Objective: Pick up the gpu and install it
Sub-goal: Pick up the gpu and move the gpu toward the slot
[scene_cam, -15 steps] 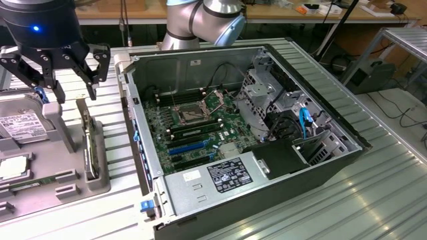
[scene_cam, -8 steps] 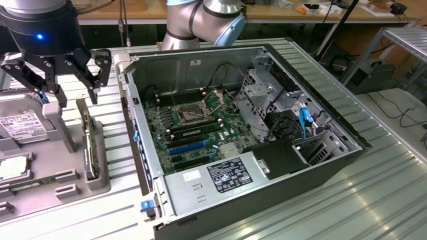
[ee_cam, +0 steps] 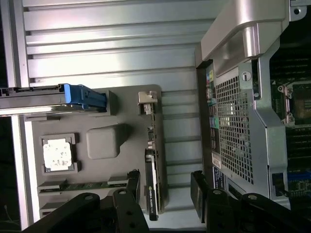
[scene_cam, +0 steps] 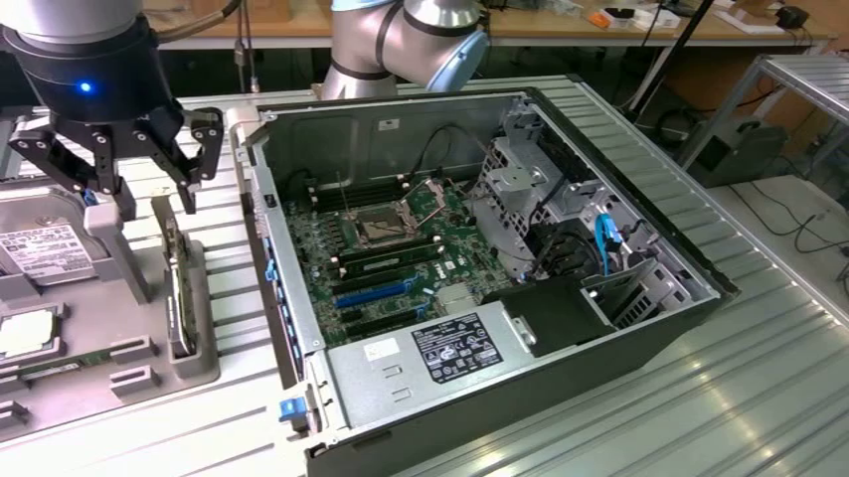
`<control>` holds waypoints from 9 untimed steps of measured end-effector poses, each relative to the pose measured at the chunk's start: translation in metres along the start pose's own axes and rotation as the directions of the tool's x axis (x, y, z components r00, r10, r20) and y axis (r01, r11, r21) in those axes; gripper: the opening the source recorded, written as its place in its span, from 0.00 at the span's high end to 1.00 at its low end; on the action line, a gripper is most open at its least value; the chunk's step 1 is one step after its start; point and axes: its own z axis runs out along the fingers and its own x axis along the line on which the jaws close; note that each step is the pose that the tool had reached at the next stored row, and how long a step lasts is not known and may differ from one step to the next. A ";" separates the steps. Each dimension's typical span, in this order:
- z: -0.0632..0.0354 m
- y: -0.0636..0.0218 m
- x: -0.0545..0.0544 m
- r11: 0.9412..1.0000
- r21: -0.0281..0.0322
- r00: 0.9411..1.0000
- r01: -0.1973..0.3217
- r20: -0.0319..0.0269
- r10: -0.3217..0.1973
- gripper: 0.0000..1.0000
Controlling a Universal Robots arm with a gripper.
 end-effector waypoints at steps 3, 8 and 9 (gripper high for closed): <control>0.0017 -0.0001 0.000 1.000 0.000 1.000 0.000 0.000 0.000 0.46; 0.0048 -0.0014 0.000 1.000 0.000 1.000 0.000 0.000 0.000 0.46; 0.0060 -0.0032 0.000 1.000 0.000 1.000 0.000 0.000 0.000 0.46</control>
